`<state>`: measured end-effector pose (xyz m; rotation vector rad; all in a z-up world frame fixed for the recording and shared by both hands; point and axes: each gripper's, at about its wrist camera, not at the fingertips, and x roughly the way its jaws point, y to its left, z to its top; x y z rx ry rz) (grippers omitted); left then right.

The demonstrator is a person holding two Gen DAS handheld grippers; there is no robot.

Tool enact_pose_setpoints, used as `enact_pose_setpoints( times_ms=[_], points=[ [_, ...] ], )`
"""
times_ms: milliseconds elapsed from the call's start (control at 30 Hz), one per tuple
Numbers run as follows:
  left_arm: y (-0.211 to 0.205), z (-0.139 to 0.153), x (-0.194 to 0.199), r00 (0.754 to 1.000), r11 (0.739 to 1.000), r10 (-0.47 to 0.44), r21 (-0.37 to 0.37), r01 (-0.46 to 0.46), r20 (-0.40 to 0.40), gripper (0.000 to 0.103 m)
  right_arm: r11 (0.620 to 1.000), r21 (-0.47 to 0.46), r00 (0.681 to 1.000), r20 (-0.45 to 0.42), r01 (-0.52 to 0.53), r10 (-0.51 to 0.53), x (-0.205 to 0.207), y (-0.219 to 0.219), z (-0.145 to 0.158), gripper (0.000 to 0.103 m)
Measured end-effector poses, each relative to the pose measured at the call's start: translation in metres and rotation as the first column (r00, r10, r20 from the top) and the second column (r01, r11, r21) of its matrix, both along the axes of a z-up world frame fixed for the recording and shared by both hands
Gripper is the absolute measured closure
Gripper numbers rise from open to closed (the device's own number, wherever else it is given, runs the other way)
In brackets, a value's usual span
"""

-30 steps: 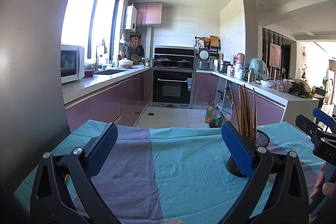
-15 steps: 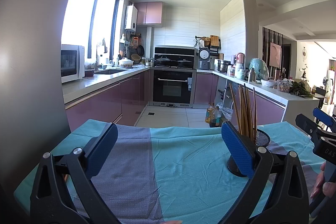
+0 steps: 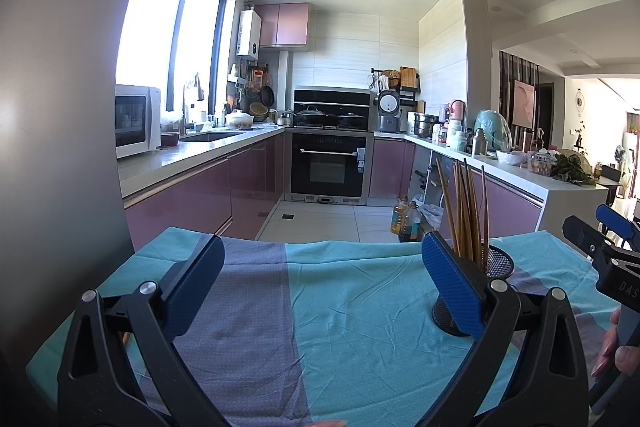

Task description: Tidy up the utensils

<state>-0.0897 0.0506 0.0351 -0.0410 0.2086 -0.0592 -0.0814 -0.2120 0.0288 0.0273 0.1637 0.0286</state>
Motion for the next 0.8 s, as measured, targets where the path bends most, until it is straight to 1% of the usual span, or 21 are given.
enact_pose_setpoints(
  times_ms=[800],
  points=[
    [-0.0029,-0.0037,-0.0008,1.0,1.0,-0.007,0.006,0.008,-0.008,0.006,1.0,0.008,1.0,-0.007,0.0,0.0,0.0028,0.0004,-0.0021,0.007]
  ],
)
